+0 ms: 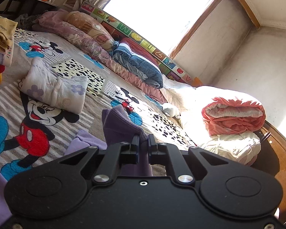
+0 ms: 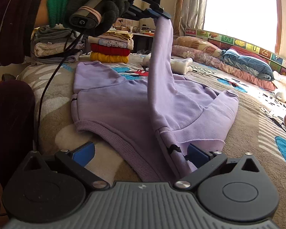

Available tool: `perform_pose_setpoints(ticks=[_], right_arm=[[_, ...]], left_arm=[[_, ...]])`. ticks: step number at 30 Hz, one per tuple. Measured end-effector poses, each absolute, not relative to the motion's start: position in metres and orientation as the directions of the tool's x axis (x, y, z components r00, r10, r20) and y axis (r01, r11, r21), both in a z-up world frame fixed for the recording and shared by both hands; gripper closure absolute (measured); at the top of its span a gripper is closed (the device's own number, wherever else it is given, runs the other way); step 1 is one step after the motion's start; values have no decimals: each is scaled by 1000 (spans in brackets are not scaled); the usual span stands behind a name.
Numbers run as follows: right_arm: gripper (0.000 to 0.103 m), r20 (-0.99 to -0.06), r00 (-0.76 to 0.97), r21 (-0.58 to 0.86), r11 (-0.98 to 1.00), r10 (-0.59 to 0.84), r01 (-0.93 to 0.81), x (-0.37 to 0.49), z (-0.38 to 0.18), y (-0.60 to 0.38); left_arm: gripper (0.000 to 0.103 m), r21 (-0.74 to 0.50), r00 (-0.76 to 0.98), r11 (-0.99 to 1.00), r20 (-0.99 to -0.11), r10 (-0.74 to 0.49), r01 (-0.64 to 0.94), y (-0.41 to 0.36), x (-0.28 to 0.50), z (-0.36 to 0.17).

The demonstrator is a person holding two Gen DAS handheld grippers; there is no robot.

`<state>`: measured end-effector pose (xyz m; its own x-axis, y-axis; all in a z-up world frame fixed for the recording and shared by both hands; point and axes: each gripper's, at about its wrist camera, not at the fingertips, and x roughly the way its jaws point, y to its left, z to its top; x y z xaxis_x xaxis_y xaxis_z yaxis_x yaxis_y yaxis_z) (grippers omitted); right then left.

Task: Fold clothes
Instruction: 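Lift the sleeve by its ribbed cuff and carry it across the body with the left gripper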

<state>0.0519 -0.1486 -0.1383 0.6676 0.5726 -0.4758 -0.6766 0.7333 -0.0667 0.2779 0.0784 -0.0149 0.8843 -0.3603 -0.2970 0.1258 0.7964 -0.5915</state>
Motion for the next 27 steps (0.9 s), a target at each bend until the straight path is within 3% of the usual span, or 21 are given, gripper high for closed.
perform_pose_setpoints(ticks=[3, 12, 15, 21, 24, 27], right_arm=[[0, -497, 647, -38, 731, 577, -681, 53, -142, -148], [0, -446, 604, 239, 738, 661, -632, 74, -137, -184], [0, -444, 593, 272, 732, 672, -625, 75, -139, -188], [0, -475, 596, 176, 734, 647, -656, 69, -140, -176], [0, -534, 622, -16, 729, 573, -685, 58, -145, -154], [0, -522, 612, 43, 735, 594, -677, 62, -144, -160]], left_arm=[[98, -595, 872, 792, -306, -382, 138, 54, 297, -19], [98, -610, 842, 776, -327, -429, 159, 7, 335, -27], [98, -611, 835, 776, -338, -435, 157, -4, 349, -31], [98, -583, 804, 799, -399, -440, 147, -29, 377, -53], [98, -582, 791, 802, -422, -442, 138, -39, 387, -64], [98, -592, 788, 796, -428, -443, 126, -46, 393, -71]])
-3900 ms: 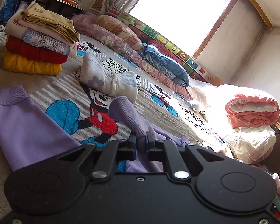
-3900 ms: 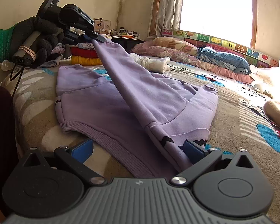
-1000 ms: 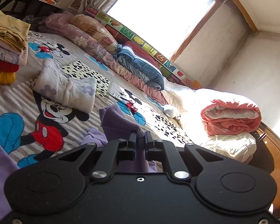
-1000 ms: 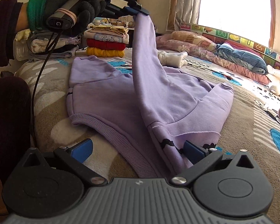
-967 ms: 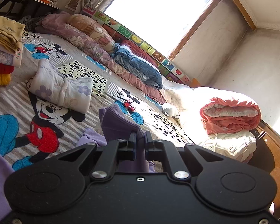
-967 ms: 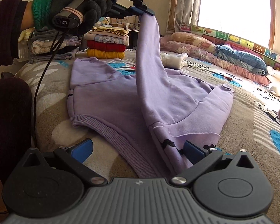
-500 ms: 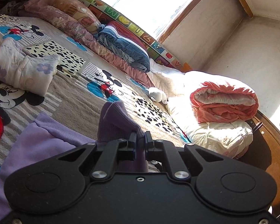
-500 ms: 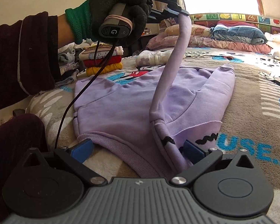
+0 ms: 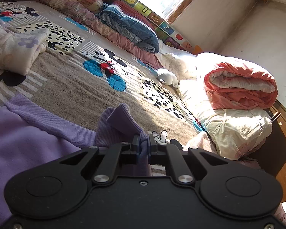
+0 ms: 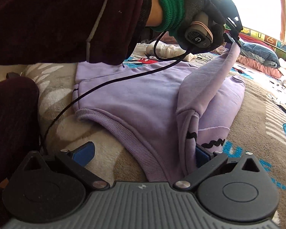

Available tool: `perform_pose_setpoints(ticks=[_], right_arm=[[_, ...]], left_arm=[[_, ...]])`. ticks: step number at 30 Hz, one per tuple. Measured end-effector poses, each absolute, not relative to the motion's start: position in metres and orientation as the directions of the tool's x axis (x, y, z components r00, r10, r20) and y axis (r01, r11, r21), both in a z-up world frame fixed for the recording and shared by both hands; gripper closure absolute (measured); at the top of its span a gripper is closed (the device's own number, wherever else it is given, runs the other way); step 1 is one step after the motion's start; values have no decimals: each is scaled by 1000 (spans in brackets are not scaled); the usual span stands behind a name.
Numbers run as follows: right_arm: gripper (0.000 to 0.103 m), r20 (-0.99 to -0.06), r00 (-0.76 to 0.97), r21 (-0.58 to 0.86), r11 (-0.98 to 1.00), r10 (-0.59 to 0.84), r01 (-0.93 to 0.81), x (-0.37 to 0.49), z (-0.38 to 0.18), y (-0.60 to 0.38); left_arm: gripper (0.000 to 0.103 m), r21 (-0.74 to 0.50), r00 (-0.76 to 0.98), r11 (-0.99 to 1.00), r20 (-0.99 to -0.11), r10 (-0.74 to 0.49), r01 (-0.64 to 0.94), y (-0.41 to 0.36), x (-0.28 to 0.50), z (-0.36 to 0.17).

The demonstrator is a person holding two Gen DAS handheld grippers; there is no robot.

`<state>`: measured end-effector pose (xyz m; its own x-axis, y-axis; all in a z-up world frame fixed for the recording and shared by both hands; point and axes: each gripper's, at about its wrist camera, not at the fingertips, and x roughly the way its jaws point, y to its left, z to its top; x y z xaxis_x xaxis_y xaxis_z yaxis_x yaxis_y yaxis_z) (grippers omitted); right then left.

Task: Fold clothes
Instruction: 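Lift the sleeve by its ribbed cuff and carry it across the body with the left gripper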

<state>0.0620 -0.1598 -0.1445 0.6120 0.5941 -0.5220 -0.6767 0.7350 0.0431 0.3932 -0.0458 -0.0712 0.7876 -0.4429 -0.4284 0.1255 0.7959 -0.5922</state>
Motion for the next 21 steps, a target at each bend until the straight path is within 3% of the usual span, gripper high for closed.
perform_pose_setpoints(ticks=[11, 21], right_arm=[[0, -482, 578, 214, 728, 659, -651, 74, -144, -177], [0, -464, 567, 267, 718, 680, -643, 80, -143, -182]], left_arm=[[98, -528, 772, 845, -501, -392, 86, -70, 414, -98], [97, -370, 749, 927, -598, -285, 57, -97, 431, -114]])
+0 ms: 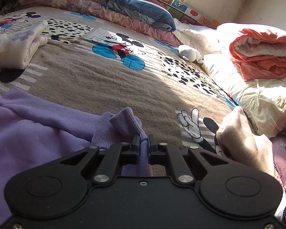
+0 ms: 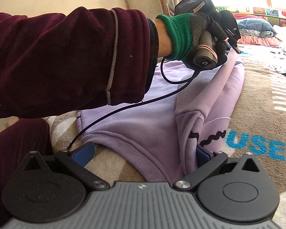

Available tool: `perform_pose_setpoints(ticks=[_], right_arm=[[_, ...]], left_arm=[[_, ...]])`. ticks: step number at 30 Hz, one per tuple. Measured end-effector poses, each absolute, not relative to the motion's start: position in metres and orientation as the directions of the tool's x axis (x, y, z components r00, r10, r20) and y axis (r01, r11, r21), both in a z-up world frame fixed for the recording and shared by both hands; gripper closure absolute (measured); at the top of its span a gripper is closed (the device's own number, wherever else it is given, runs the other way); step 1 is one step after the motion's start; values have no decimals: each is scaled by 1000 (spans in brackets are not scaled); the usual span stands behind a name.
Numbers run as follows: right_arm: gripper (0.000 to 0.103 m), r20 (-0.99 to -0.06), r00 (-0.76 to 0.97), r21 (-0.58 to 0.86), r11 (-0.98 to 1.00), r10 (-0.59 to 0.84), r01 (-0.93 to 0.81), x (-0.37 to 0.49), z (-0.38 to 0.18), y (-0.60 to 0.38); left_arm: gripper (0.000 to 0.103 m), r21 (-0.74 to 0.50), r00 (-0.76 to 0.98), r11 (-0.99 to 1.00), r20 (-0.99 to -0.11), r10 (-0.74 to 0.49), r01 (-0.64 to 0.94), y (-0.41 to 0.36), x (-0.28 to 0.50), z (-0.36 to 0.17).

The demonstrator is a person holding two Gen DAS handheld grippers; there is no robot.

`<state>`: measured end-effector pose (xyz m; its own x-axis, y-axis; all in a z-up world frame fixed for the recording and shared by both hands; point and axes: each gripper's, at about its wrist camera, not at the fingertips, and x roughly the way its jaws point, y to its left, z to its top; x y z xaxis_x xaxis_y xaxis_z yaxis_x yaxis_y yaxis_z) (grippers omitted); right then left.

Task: Fold clothes
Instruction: 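Lift the sleeve by its ribbed cuff and carry it across the body with the left gripper, then lower the held cuff onto the sweatshirt and open the left gripper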

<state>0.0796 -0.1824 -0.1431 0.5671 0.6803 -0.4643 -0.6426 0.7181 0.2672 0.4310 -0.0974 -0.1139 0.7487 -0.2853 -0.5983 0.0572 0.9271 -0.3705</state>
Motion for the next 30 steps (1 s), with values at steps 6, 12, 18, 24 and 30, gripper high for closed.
perform_pose_setpoints(ticks=[6, 12, 18, 24, 30], right_arm=[[0, -460, 563, 285, 715, 686, -638, 83, -140, -183], [0, -421, 651, 189, 763, 632, -618, 58, -120, -194], [0, -254, 779, -115, 782, 573, -612, 45, -102, -174], [0, -379, 746, 35, 814, 547, -579, 89, -121, -179], [1, -357, 774, -7, 827, 522, -562, 91, -128, -165]], left_arm=[[75, -324, 748, 938, -590, -304, 125, -99, 435, -107], [75, -243, 767, 954, -573, -288, 176, -79, 429, -86], [68, -303, 685, 942, -657, -315, 142, -51, 443, -111], [89, -453, 702, 884, -593, -394, 114, -26, 432, -117], [89, -466, 723, 879, -570, -390, 107, -19, 429, -112]])
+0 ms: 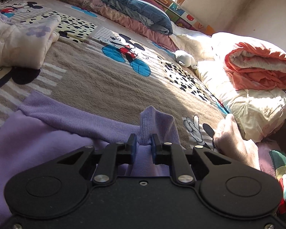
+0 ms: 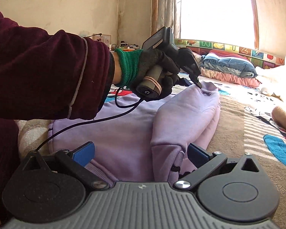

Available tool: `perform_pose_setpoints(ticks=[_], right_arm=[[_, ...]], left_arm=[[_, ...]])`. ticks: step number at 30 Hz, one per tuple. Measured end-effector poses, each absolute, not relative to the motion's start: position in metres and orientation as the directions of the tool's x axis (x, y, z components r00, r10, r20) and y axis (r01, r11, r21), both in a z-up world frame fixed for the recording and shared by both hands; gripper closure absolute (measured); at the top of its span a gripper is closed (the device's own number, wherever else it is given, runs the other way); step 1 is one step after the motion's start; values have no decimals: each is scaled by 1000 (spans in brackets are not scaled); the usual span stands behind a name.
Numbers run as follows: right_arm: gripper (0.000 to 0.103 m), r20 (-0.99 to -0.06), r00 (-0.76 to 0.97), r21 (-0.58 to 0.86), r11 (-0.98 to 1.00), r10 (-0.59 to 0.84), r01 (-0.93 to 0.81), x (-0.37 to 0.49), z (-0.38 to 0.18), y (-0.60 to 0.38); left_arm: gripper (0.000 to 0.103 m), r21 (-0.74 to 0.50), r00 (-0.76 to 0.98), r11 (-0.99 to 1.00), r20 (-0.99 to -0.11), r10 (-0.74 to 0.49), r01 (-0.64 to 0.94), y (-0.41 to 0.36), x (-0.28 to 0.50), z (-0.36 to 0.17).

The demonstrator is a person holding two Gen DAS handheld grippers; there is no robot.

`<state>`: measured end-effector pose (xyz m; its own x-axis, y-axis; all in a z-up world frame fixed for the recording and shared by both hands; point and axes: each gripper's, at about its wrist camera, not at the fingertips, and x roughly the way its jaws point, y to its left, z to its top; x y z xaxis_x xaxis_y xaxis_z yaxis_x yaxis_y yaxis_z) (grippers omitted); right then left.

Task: Fold clothes
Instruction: 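Lower the held cuff onto the sweatshirt and open the left gripper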

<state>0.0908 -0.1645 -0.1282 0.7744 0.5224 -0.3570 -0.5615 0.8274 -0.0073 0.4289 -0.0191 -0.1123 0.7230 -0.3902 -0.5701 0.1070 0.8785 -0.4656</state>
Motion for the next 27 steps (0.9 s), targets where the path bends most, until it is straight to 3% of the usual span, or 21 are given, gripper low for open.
perform_pose_setpoints(ticks=[5, 9, 14, 21, 27], right_arm=[[1, -242, 829, -109, 835, 504, -539, 82, -122, -163], [1, -345, 777, -69, 812, 526, -580, 96, -131, -159], [0, -378, 751, 2, 811, 542, -584, 96, -136, -163], [0, -427, 721, 43, 808, 546, -587, 104, -147, -159], [0, -440, 705, 65, 803, 556, -593, 105, -152, -159]], left_arm=[[86, -336, 728, 925, -587, -355, 180, -39, 427, -110], [81, -233, 740, 939, -580, -342, 251, -57, 423, -105], [81, -99, 754, 938, -569, -328, 333, -78, 418, -98], [80, -4, 658, 916, -694, -292, 402, -113, 461, -136], [73, 22, 655, 917, -706, -268, 399, -116, 468, -144]])
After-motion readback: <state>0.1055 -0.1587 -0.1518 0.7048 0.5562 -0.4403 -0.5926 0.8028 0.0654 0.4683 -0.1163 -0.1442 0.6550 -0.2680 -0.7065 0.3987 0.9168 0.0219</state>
